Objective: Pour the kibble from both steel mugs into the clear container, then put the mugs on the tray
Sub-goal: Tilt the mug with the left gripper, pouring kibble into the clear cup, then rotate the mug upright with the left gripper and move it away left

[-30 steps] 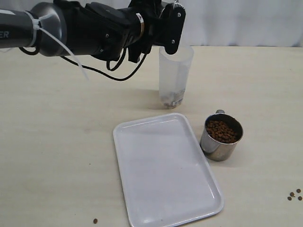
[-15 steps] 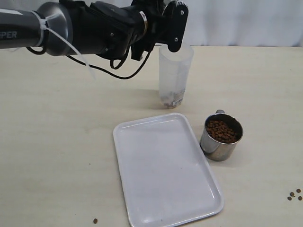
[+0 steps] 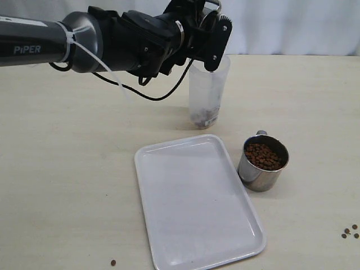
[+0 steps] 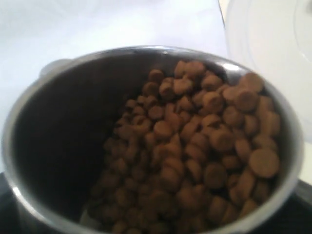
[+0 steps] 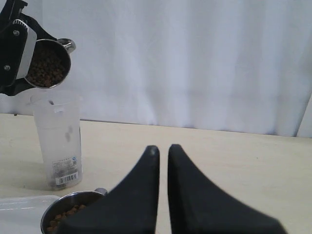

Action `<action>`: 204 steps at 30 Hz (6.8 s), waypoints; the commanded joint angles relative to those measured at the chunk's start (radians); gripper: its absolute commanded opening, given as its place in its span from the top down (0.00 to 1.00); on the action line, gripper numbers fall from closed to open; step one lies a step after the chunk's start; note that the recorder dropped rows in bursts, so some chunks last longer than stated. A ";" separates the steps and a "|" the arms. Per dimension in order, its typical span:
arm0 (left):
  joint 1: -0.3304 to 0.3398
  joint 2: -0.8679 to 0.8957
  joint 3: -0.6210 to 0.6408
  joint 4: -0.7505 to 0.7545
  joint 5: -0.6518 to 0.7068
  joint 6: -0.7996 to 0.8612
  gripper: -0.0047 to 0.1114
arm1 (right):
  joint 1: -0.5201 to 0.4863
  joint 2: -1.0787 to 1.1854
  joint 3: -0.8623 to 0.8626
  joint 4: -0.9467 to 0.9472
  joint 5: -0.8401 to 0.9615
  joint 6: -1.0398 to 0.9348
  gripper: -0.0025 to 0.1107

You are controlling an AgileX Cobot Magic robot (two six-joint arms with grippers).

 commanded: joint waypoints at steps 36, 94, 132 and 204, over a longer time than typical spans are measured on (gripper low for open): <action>-0.011 0.002 -0.013 0.001 0.043 0.181 0.96 | 0.001 -0.003 0.004 0.002 0.007 -0.006 0.94; -0.054 0.002 -0.013 0.001 0.043 0.441 0.96 | 0.001 -0.003 0.004 0.002 0.007 -0.006 0.94; -0.060 0.002 -0.013 0.001 0.044 0.551 0.96 | 0.001 -0.003 0.004 0.002 0.007 -0.006 0.94; -0.109 -0.004 -0.022 0.001 0.068 0.869 0.96 | 0.001 -0.003 0.004 0.002 0.007 -0.006 0.94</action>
